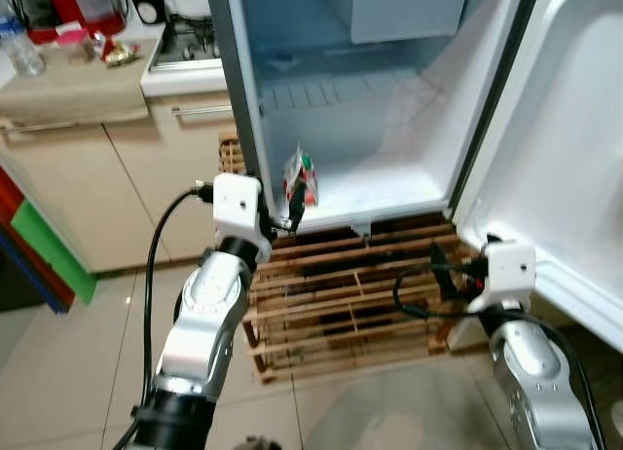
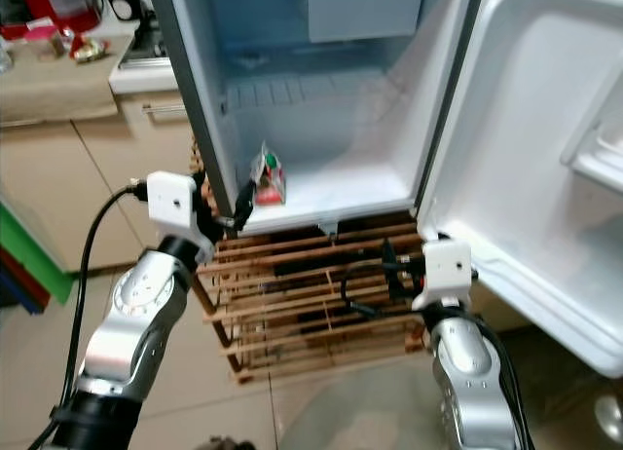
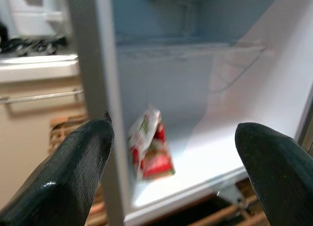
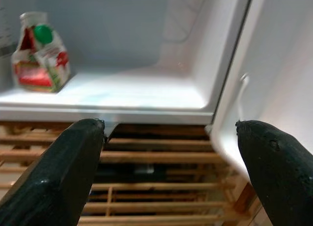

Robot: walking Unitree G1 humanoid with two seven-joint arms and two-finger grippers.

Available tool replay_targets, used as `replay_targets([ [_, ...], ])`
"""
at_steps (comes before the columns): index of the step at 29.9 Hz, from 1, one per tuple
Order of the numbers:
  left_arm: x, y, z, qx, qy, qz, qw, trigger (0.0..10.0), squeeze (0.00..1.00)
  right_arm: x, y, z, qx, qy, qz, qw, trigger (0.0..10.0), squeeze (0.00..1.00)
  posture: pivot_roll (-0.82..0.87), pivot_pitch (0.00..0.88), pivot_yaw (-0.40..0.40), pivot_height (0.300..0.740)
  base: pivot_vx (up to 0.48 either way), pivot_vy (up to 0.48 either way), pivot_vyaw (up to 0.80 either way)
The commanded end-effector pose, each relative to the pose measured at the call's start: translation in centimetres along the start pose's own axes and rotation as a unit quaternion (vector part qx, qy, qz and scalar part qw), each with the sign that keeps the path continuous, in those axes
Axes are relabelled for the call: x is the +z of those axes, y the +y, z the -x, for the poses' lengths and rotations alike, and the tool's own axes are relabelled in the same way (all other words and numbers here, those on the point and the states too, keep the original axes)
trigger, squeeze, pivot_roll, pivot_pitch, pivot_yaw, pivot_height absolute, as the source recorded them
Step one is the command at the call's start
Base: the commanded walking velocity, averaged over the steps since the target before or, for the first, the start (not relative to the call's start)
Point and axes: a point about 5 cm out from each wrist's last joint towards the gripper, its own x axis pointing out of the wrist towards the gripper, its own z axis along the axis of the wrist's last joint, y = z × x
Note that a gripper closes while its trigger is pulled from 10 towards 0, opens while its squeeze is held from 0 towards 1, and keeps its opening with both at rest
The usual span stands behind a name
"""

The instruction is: Restocking fridge

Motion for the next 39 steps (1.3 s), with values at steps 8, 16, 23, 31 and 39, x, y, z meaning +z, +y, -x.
replay_targets([
  [8, -0.1, 0.6, -0.1, 0.017, 0.0, -0.001, 1.0, 10.0, 0.0, -0.4, 0.2, 0.3, 0.003, 0.007, -0.006, 1.0, 10.0, 0.0, -0.11, 0.0, 0.059, 0.74, 0.0, 0.0, 0.0],
  [16, -0.4, 0.6, 0.3, 0.001, 0.006, -0.003, 1.0, 10.0, 0.0, -2.2, -0.4, 1.6, 0.001, 0.043, -0.005, 0.999, 10.0, 0.0, -0.11, 0.0, 0.061, 0.74, 0.0, -0.06, 0.0],
  [23, -0.6, 0.6, 0.2, -0.002, 0.009, -0.004, 1.0, 10.0, 0.0, -2.0, -0.3, 1.6, -0.006, 0.046, -0.02, 0.999, 10.0, 0.0, -0.12, 0.0, 0.071, 0.74, 0.0, -0.48, 0.0],
  [31, -0.6, 0.3, 0.2, -0.012, 0.007, -0.008, 1.0, 10.0, 0.0, -2.3, 0.1, 1.8, 0.016, 0.052, -0.007, 0.998, 10.0, 0.0, -0.12, 0.0, 0.074, 0.74, 0.0, -0.48, 0.0],
  [39, -0.6, 0.9, 0.0, 0.014, 0.002, -0.015, 1.0, 10.0, 0.0, -6.6, -1.1, 4.9, 0.069, 0.165, 0.031, 0.983, 10.0, 0.0, -0.12, 0.0, 0.064, 0.74, 0.0, -0.421, 0.0],
])
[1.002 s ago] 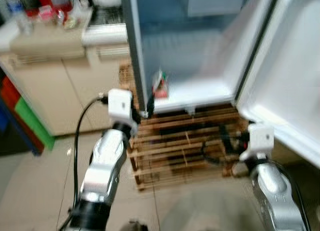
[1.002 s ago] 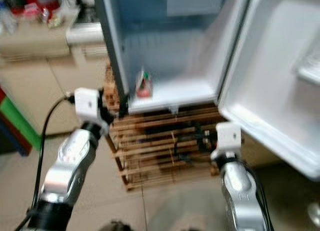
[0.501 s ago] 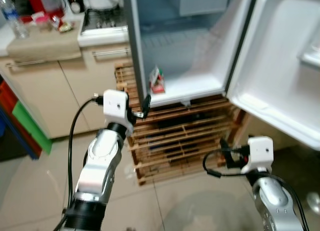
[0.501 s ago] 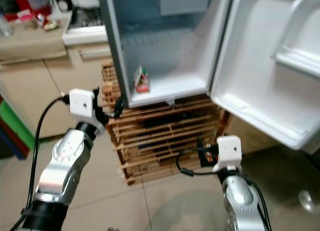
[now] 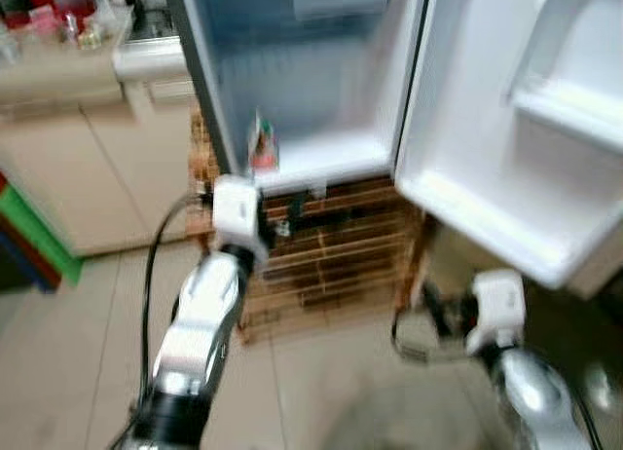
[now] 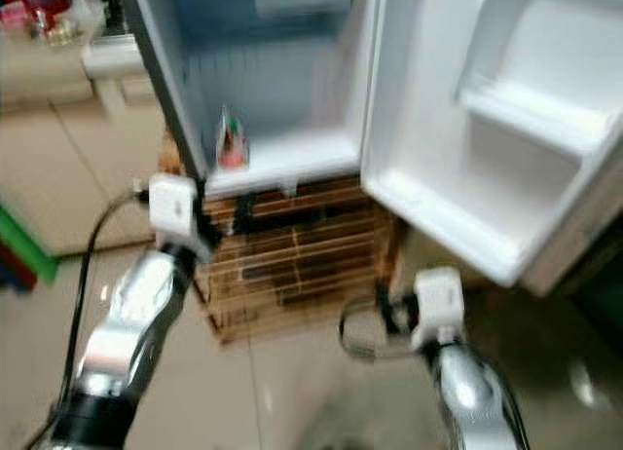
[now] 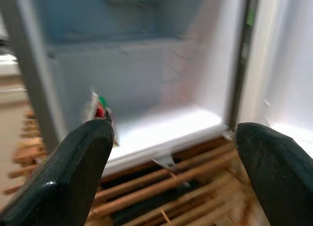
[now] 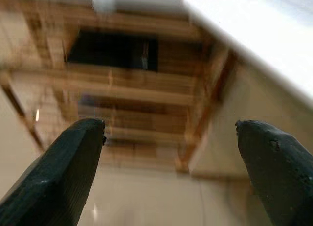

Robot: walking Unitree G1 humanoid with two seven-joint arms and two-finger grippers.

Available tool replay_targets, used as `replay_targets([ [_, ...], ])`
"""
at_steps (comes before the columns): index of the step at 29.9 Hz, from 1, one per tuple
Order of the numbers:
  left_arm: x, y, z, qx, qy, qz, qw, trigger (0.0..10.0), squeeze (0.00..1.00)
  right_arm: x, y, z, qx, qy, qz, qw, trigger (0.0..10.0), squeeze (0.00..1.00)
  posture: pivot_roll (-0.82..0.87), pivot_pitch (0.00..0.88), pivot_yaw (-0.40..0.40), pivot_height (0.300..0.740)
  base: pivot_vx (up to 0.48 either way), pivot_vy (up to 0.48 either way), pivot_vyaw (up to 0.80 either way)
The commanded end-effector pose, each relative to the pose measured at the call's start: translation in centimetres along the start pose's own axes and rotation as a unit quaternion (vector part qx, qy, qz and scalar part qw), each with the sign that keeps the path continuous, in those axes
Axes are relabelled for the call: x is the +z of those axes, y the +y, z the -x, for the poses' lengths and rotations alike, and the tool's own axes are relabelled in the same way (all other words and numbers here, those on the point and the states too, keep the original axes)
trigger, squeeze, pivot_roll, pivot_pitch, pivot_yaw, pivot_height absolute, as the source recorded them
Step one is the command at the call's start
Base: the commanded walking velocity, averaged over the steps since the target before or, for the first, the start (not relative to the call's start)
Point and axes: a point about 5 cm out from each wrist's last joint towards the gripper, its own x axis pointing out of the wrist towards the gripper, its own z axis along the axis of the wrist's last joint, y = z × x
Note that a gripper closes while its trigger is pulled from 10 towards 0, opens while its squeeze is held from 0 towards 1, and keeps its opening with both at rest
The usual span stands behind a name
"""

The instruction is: Restocking fridge

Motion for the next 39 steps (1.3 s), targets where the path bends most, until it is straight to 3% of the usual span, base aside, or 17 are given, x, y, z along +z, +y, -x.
replay_targets([
  [1, -0.1, -0.1, -0.3, 0.005, 0.0, 0.0, 1.0, 10.0, 0.0, -2.2, -0.9, 0.8, -0.006, 0.058, 0.012, 0.998, 10.0, 0.0, -0.13, 0.0, 0.068, 0.74, 0.0, 0.0, 0.0],
  [3, -0.1, 0.0, -0.3, 0.008, 0.002, 0.002, 1.0, 10.0, 0.0, -3.0, -1.1, 1.1, -0.007, 0.082, 0.018, 0.996, 10.0, 0.0, -0.13, 0.0, 0.068, 0.74, 0.0, 0.0, 0.0],
  [7, -1.4, 0.7, -1.0, 0.013, 0.03, -0.012, 0.999, 10.0, 0.0, -6.5, -5.1, 2.5, -0.13, 0.175, 0.05, 0.975, 10.0, 0.0, -0.13, 0.0, 0.068, 0.74, 0.0, 0.0, 0.0],
  [9, -2.5, 1.4, -1.4, 0.026, 0.058, -0.021, 0.998, 10.0, 0.0, -7.1, -7.8, 2.8, -0.234, 0.2, 0.061, 0.95, 10.0, 0.0, -0.13, 0.0, 0.068, 0.74, 0.0, 0.0, 0.0],
  [10, -3.5, 1.8, -1.5, 0.026, 0.082, -0.039, 0.996, 10.0, 0.0, -7.4, -9.8, 3.4, -0.314, 0.21, 0.065, 0.924, 10.0, 0.0, -0.14, 0.0, 0.072, 0.74, 0.0, 0.0, 0.0],
  [11, -3.5, 1.8, -1.5, 0.026, 0.082, -0.039, 0.996, 10.0, 0.0, -7.4, -9.8, 3.4, -0.314, 0.21, 0.065, 0.924, 10.0, 0.0, -0.14, 0.0, 0.072, 0.74, 0.0, 0.0, 0.0],
  [13, -7.3, 2.6, -0.8, 0.013, 0.198, -0.079, 0.977, 10.0, 0.0, -6.2, -11.7, 3.5, -0.372, 0.19, 0.087, 0.904, 10.0, 0.0, -0.14, 0.0, 0.081, 0.74, 0.0, 0.0, 0.0],
  [14, -7.3, 2.6, -0.8, 0.013, 0.198, -0.079, 0.977, 10.0, 0.0, -6.2, -11.7, 3.5, -0.372, 0.19, 0.087, 0.904, 10.0, 0.0, -0.14, 0.0, 0.081, 0.74, 0.0, 0.0, 0.0],
  [15, -10.5, 3.3, 0.6, 0.006, 0.307, -0.086, 0.948, 10.0, 0.0, -5.0, -12.8, 3.5, -0.411, 0.171, 0.097, 0.89, 10.0, 0.0, -0.15, 0.0, 0.082, 0.74, 0.0, 0.0, 0.0],
  [16, -12.0, 3.7, 1.7, 0.003, 0.356, -0.081, 0.931, 10.0, 0.0, -4.1, -13.2, 3.4, -0.425, 0.153, 0.097, 0.887, 10.0, 0.0, -0.15, 0.0, 0.082, 0.74, 0.0, 0.0, 0.0],
  [18, -13.6, 4.2, 3.0, 0.011, 0.404, -0.06, 0.913, 10.0, 0.0, -2.5, -13.8, 2.9, -0.439, 0.12, 0.101, 0.885, 10.0, 0.0, -0.15, 0.0, 0.079, 0.74, 0.0, 0.0, 0.0],
  [20, -13.9, 4.3, 3.3, 0.015, 0.412, -0.053, 0.91, 10.0, 0.0, -2.1, -14.0, 2.7, -0.442, 0.11, 0.105, 0.884, 10.0, 0.0, -0.15, 0.0, 0.079, 0.74, 0.0, 0.0, 0.0],
  [23, -15.3, 4.4, 4.5, 0.018, 0.442, -0.054, 0.895, 10.0, 0.0, 1.6, -14.2, 0.9, -0.435, 0.036, 0.132, 0.89, 10.0, 0.0, -0.15, 0.0, 0.074, 0.74, 0.0, 0.0, 0.0],
  [29, -16.2, 3.8, 5.1, 0.004, 0.459, -0.063, 0.886, 10.0, 0.0, 6.9, -13.2, -1.1, -0.419, -0.054, 0.162, 0.892, 10.0, 0.0, -0.15, 0.0, 0.067, 0.74, 0.0, 0.0, 0.0],
  [32, -16.4, 3.6, 5.2, 0.002, 0.46, -0.062, 0.886, 10.0, 0.0, 7.4, -13.2, -2.0, -0.418, -0.061, 0.151, 0.894, 10.0, 0.0, -0.14, 0.0, 0.064, 0.74, 0.0, 0.0, 0.0],
  [36, -16.4, 3.6, 5.2, -0.001, 0.456, -0.067, 0.887, 10.0, 0.0, 8.2, -12.7, -2.8, -0.396, -0.072, 0.128, 0.906, 10.0, 0.0, -0.14, 0.0, 0.058, 0.74, 0.0, 0.0, 0.0],
  [39, -16.4, 3.8, 5.3, 0.001, 0.46, -0.07, 0.885, 10.0, 0.0, 8.9, -11.5, -3.2, -0.335, -0.094, 0.087, 0.933, 10.0, 0.0, -0.14, 0.0, 0.051, 0.74, 0.0, 0.0, 0.0],
])
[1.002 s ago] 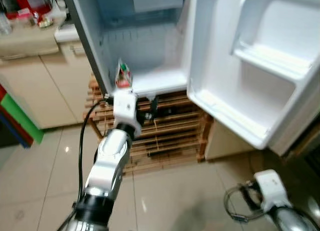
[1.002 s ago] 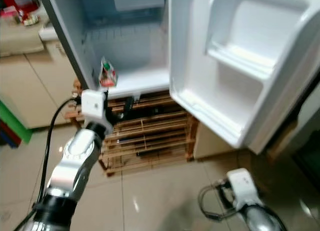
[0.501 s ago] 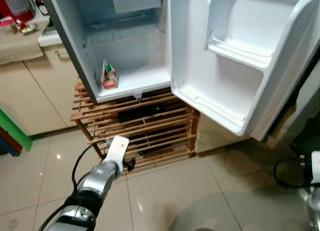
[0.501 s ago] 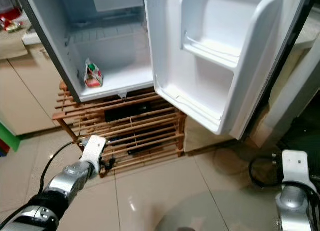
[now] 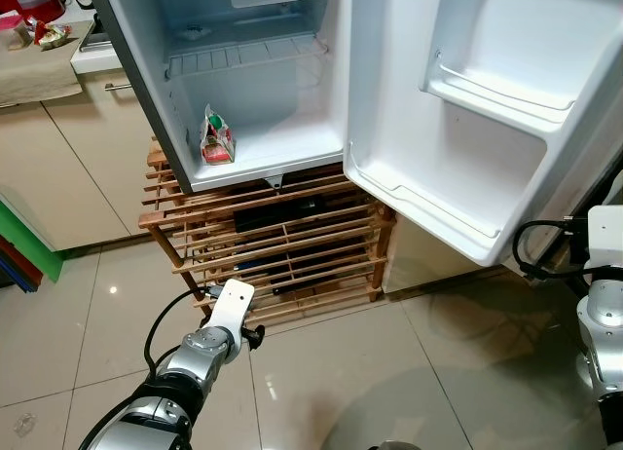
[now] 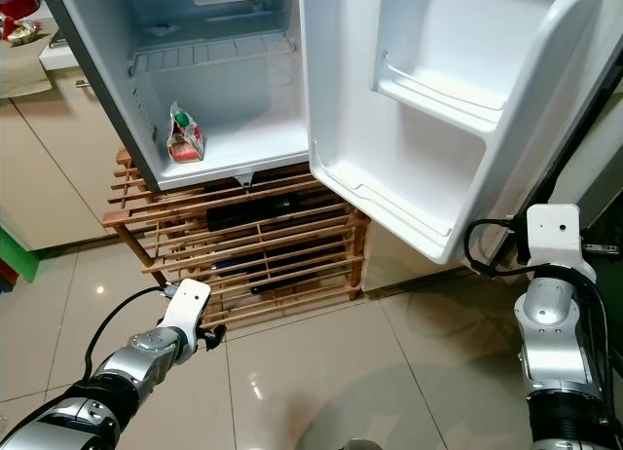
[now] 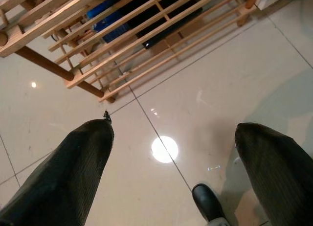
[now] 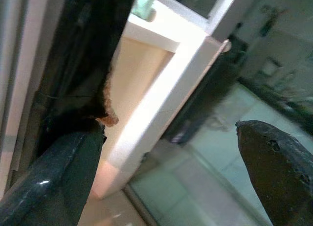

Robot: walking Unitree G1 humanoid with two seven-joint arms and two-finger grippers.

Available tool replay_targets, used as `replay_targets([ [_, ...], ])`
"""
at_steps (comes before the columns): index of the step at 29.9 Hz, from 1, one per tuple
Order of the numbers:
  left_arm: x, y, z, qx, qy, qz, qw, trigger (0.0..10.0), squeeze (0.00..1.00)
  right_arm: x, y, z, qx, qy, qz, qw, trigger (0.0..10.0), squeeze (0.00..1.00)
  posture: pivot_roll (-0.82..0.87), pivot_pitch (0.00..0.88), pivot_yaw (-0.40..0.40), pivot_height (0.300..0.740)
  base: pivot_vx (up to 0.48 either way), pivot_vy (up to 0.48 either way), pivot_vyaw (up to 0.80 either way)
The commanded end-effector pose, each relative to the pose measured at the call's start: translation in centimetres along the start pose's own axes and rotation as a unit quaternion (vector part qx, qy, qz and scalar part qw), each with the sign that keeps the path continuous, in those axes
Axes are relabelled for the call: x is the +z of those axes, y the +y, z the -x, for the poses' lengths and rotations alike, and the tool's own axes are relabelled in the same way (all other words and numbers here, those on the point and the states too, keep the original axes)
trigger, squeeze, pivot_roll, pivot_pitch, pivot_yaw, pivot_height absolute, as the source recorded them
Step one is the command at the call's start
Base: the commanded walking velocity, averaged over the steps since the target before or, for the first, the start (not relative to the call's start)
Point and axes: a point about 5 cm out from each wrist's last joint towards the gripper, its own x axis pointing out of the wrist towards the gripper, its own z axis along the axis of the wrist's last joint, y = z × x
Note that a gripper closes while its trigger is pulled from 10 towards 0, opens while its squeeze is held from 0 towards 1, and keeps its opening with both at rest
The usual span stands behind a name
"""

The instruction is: Restocking fridge

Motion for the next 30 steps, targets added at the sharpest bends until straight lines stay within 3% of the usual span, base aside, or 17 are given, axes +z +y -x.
replay_targets([
  [1, -0.1, 0.5, 0.0, 0.004, 0.008, -0.01, 1.0, 10.0, 0.0, 1.9, 1.7, 0.4, 0.07, -0.026, -0.052, 0.996, 10.0, 0.0, -0.14, 0.0, 0.051, 0.74, 0.0, 0.0, 0.0],
  [3, -1.1, 0.6, 0.1, 0.001, 0.033, -0.017, 0.999, 10.0, 0.0, 3.0, 2.8, 1.4, 0.135, -0.036, -0.092, 0.986, 10.0, 0.0, -0.14, 0.0, 0.052, 0.74, 0.0, 0.0, 0.0],
  [6, -2.7, 0.7, 0.2, -0.008, 0.066, -0.017, 0.998, 10.0, 0.0, 4.8, 4.5, 3.4, 0.254, -0.056, -0.135, 0.956, 10.0, 0.0, -0.15, 0.0, 0.058, 0.74, 0.0, 0.0, 0.0],
  [10, -4.6, 0.8, 0.5, -0.021, 0.102, -0.032, 0.994, 10.0, 0.0, 7.5, 6.0, 7.6, 0.436, -0.075, -0.166, 0.881, 10.0, 0.0, -0.15, 0.0, 0.061, 0.74, 0.0, 0.0, 0.0],
  [11, -4.9, 0.8, 0.6, -0.023, 0.107, -0.035, 0.993, 10.0, 0.0, 7.8, 6.0, 8.1, 0.457, -0.073, -0.173, 0.869, 10.0, 0.0, -0.15, 0.0, 0.061, 0.74, 0.0, 0.0, 0.0],
  [13, -6.3, 0.8, 0.9, -0.031, 0.128, -0.039, 0.991, 10.0, 0.0, 8.7, 5.6, 9.3, 0.518, -0.068, -0.209, 0.827, 10.0, 0.0, -0.16, 0.0, 0.071, 0.74, 0.0, 0.0, 0.0],
  [15, -7.3, 0.7, 1.1, -0.036, 0.142, -0.039, 0.989, 10.0, 0.0, 9.1, 5.3, 9.9, 0.548, -0.064, -0.239, 0.799, 10.0, 0.0, -0.16, 0.0, 0.07, 0.74, 0.0, 0.0, 0.0],
  [18, -8.0, 0.2, 1.2, -0.037, 0.148, -0.039, 0.988, 10.0, 0.0, 8.5, 5.2, 9.3, 0.531, -0.047, -0.256, 0.806, 10.0, 0.0, -0.16, 0.0, 0.07, 0.74, 0.0, 0.0, 0.0],
  [19, -8.1, -0.1, 1.1, -0.036, 0.145, -0.039, 0.988, 10.0, 0.0, 7.9, 5.3, 8.5, 0.502, -0.034, -0.259, 0.825, 10.0, 0.0, -0.16, 0.0, 0.07, 0.74, 0.0, 0.0, 0.0],
  [20, -8.1, -0.1, 1.1, -0.036, 0.145, -0.039, 0.988, 10.0, 0.0, 7.9, 5.3, 8.5, 0.502, -0.034, -0.259, 0.825, 10.0, 0.0, -0.16, 0.0, 0.07, 0.74, 0.0, 0.0, 0.0],
  [21, -8.1, -0.2, 1.1, -0.036, 0.143, -0.04, 0.988, 10.0, 0.0, 7.5, 5.2, 8.1, 0.484, -0.024, -0.261, 0.835, 10.0, 0.0, -0.15, 0.0, 0.066, 0.74, 0.0, 0.0, 0.0],
  [22, -7.8, -0.9, 0.9, -0.037, 0.133, -0.043, 0.989, 10.0, 0.0, 5.6, 5.5, 6.9, 0.415, 0.014, -0.239, 0.878, 10.0, 0.0, -0.15, 0.0, 0.067, 0.74, 0.0, 0.0, 0.0],
  [23, -7.8, -0.9, 0.9, -0.037, 0.133, -0.043, 0.989, 10.0, 0.0, 5.6, 5.5, 6.9, 0.415, 0.014, -0.239, 0.878, 10.0, 0.0, -0.15, 0.0, 0.067, 0.74, 0.0, 0.0, 0.0],
  [24, -7.6, -1.3, 0.8, -0.041, 0.127, -0.052, 0.99, 10.0, 0.0, 4.4, 5.6, 6.2, 0.353, 0.026, -0.201, 0.913, 10.0, 0.0, -0.14, 0.0, 0.066, 0.74, 0.0, 0.0, 0.0],
  [27, -7.0, -1.6, 0.6, -0.035, 0.113, -0.076, 0.99, 10.0, 0.0, 4.0, 5.9, 6.1, 0.326, 0.024, -0.18, 0.928, 10.0, 0.0, -0.14, 0.0, 0.066, 0.74, 0.0, 0.0, 0.0],
  [30, -5.1, -1.6, 0.2, -0.015, 0.06, -0.068, 0.996, 10.0, 0.0, 4.1, 6.3, 5.9, 0.296, 0.018, -0.193, 0.935, 10.0, 0.0, -0.13, 0.0, 0.067, 0.74, 0.0, 0.0, 0.0],
])
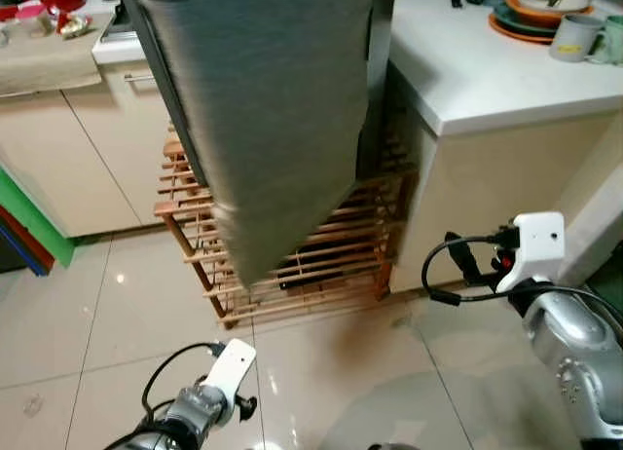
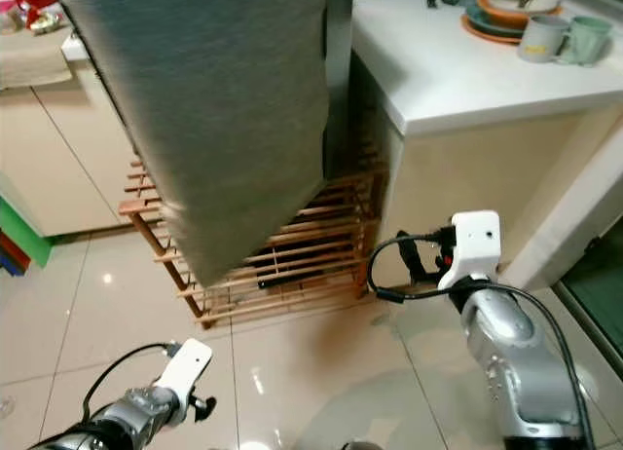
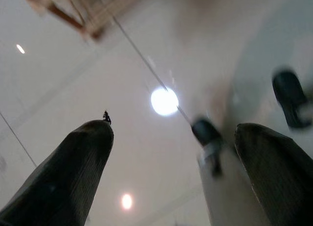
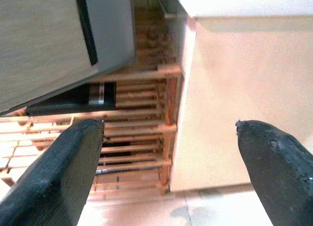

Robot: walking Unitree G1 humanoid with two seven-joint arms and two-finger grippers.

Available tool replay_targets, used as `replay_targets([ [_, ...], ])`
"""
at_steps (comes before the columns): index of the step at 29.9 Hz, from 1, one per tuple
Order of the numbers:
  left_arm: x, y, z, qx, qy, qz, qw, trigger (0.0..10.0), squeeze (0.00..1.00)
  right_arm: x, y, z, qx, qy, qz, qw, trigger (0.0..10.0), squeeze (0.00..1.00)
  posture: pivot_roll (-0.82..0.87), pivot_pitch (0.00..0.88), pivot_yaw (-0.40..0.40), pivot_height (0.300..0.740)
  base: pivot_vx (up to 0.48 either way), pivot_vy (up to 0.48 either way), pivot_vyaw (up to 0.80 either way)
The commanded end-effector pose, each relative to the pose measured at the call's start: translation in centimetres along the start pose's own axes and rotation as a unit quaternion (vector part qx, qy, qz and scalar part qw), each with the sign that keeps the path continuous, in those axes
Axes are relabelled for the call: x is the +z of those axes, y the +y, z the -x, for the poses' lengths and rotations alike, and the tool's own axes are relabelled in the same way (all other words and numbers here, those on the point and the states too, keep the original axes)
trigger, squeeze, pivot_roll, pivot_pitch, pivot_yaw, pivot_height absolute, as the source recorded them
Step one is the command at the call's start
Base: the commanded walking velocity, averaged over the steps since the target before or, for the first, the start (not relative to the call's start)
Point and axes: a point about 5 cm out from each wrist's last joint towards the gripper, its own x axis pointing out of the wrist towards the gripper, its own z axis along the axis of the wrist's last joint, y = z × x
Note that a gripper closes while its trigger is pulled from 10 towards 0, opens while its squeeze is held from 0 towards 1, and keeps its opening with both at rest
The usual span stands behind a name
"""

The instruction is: Restocking fridge

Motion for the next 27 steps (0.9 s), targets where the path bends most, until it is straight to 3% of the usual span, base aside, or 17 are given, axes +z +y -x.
replay_targets([
  [1, 4.2, 2.5, 0.6, 0.044, -0.125, 0.03, 0.991, 10.0, 0.0, 0.3, 0.5, -0.7, -0.029, -0.034, 0.004, 0.999, 10.0, 0.0, -0.13, 0.0, 0.066, 0.74, 0.0, 0.0, 0.0],
  [2, 4.2, 2.5, 0.6, 0.044, -0.125, 0.03, 0.991, 10.0, 0.0, 0.3, 0.5, -0.7, -0.029, -0.034, 0.004, 0.999, 10.0, 0.0, -0.13, 0.0, 0.066, 0.74, 0.0, 0.0, 0.0],
  [3, 5.5, 3.3, 1.0, 0.053, -0.167, 0.045, 0.984, 10.0, 0.0, 0.2, 0.8, -0.8, -0.033, -0.04, 0.008, 0.999, 10.0, 0.0, -0.12, 0.0, 0.065, 0.74, 0.0, 0.0, 0.0],
  [6, 12.9, 5.3, 4.0, 0.065, -0.36, 0.099, 0.925, 10.0, 0.0, -0.8, 1.3, -1.2, -0.037, -0.043, 0.007, 0.998, 10.0, 0.0, -0.09, 0.0, 0.05, 0.74, 0.0, 0.0, 0.0],
  [8, 16.0, 5.7, 6.4, 0.07, -0.436, 0.111, 0.891, 10.0, 0.0, -1.4, 1.2, -1.4, -0.041, -0.038, 0.006, 0.998, 10.0, 0.0, -0.08, 0.0, 0.047, 0.74, 0.0, 0.0, 0.0],
  [10, 18.1, 5.8, 9.1, 0.077, -0.495, 0.116, 0.858, 10.0, 0.0, -1.7, 1.1, -1.6, -0.045, -0.037, 0.0, 0.998, 10.0, 0.0, -0.07, 0.0, 0.044, 0.74, 0.0, 0.0, 0.0],
  [13, 19.2, 5.5, 11.7, 0.088, -0.545, 0.116, 0.826, 10.0, 0.0, -1.7, 1.1, -1.9, -0.046, -0.043, -0.003, 0.998, 10.0, 0.0, -0.06, 0.0, 0.041, 0.74, 0.0, 0.0, 0.0],
  [19, 19.7, 5.4, 13.0, 0.106, -0.57, 0.126, 0.805, 10.0, 0.0, -1.6, 1.6, -2.2, -0.041, -0.058, -0.003, 0.997, 10.0, 0.0, -0.04, 0.0, 0.038, 0.74, 0.126, 0.099, 0.0],
  [22, 19.8, 5.6, 13.5, 0.107, -0.555, 0.147, 0.812, 10.0, 0.0, -1.8, 2.0, -2.4, -0.038, -0.063, 0.016, 0.997, 10.0, 0.0, -0.04, 0.0, 0.042, 0.74, 0.374, 0.3, 0.0],
  [23, 19.7, 5.7, 13.5, 0.111, -0.542, 0.145, 0.82, 10.0, 0.0, -1.9, 2.0, -2.5, -0.04, -0.062, 0.021, 0.997, 10.0, 0.0, -0.04, 0.0, 0.048, 0.74, 0.304, 0.371, 0.0],
  [27, 19.7, 5.7, 13.0, 0.106, -0.528, 0.153, 0.828, 10.0, 0.0, -2.0, 1.9, -2.4, -0.043, -0.064, 0.021, 0.997, 10.0, 0.0, -0.05, 0.0, 0.052, 0.74, 0.22, 0.397, 0.0],
])
